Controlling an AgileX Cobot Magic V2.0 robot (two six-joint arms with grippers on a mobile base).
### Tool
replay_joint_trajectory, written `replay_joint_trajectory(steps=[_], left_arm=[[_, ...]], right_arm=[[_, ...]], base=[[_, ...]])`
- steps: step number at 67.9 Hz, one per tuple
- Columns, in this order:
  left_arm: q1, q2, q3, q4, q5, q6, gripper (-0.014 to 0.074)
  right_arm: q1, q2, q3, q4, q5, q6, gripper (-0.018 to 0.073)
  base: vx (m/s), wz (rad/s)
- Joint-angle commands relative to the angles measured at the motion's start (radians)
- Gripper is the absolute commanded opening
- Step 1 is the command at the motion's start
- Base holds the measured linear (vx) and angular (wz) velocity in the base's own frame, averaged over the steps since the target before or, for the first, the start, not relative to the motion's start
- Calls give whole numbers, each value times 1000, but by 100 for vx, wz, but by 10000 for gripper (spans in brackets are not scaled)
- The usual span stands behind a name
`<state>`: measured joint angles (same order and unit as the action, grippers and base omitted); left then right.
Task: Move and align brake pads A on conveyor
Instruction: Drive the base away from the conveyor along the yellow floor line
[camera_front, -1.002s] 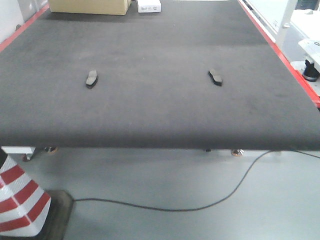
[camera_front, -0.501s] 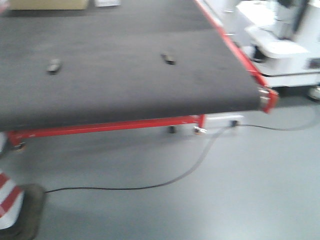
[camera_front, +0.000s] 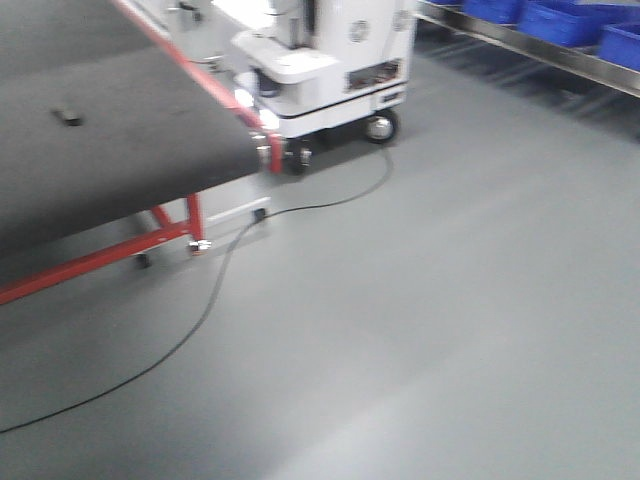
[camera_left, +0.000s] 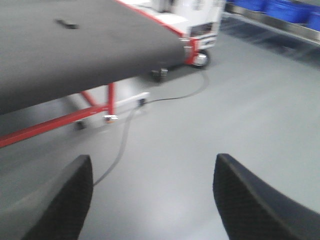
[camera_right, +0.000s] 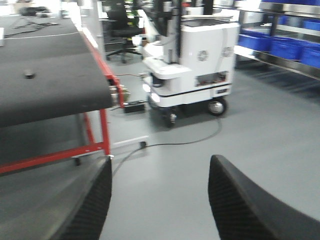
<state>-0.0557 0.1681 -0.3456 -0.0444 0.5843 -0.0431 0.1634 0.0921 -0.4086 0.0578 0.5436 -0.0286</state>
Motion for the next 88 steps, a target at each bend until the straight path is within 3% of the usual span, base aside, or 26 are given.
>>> replay_joint_trajectory(steps=[1, 88], left_arm=[[-3, 13, -26, -3, -66, 2, 503], [-3, 13, -26, -3, -66, 2, 503]], right_arm=[[-1, 14, -27, -4, -79, 0, 419], [-1, 14, -27, -4, -79, 0, 419]], base=[[-17, -75], [-7, -74]])
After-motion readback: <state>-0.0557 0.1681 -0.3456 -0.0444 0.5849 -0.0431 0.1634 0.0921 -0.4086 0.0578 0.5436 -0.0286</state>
